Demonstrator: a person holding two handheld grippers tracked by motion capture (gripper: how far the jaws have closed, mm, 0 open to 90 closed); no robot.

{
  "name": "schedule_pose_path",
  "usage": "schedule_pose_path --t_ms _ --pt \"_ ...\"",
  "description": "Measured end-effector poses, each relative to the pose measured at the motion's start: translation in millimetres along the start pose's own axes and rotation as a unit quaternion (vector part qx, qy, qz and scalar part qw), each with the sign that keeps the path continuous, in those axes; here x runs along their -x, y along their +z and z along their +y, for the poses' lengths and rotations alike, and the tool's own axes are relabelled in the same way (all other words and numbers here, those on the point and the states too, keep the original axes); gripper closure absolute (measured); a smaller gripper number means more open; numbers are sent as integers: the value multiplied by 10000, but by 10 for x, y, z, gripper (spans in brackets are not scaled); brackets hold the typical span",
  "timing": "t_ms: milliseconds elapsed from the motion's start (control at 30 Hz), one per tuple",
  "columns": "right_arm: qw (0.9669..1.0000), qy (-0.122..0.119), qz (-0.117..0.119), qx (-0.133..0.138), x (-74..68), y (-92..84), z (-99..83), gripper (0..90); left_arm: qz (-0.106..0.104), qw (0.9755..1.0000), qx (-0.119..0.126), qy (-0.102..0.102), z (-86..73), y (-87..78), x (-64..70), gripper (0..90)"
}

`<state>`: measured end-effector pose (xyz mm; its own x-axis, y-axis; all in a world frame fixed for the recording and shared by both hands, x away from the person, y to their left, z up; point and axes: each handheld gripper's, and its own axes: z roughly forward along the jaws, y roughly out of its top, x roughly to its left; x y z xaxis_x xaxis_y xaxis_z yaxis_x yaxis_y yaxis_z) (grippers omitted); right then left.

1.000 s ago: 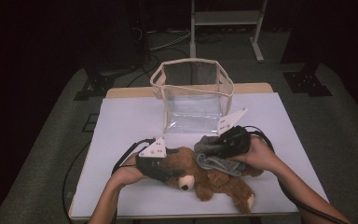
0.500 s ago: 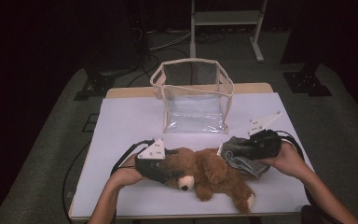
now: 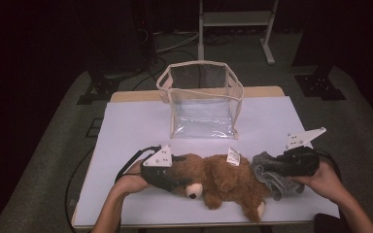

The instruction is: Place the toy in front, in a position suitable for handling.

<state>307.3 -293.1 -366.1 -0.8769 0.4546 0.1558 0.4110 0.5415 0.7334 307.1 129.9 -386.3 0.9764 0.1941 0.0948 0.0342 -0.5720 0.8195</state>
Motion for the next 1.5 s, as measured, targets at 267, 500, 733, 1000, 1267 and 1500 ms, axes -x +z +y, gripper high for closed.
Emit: schedule_pose_path --t_ms 267,500,733,1000,1267,1500 --pt "9993 -324 54 169 -6 -53 373 735 -6 10000 -5 6 0 2 2 330" --pt "9965 -725 409 -118 -97 418 753 735 -9 10000 19 -20 -9 0 3 329" --pt "9921 -1001 748 -117 -301 697 819 734 -20 10000 18 -28 -17 1 0 324" --pt "9943 -897 584 -7 -327 453 618 735 -13 10000 16 -10 -19 -4 -5 324" --pt "9898 -1192 783 24 -533 558 633 734 15 10000 -30 -1 -10 -1 4 322" --pt "9899 -1221 723 7 -534 558 608 734 1 10000 22 -42 -23 -4 -1 322"
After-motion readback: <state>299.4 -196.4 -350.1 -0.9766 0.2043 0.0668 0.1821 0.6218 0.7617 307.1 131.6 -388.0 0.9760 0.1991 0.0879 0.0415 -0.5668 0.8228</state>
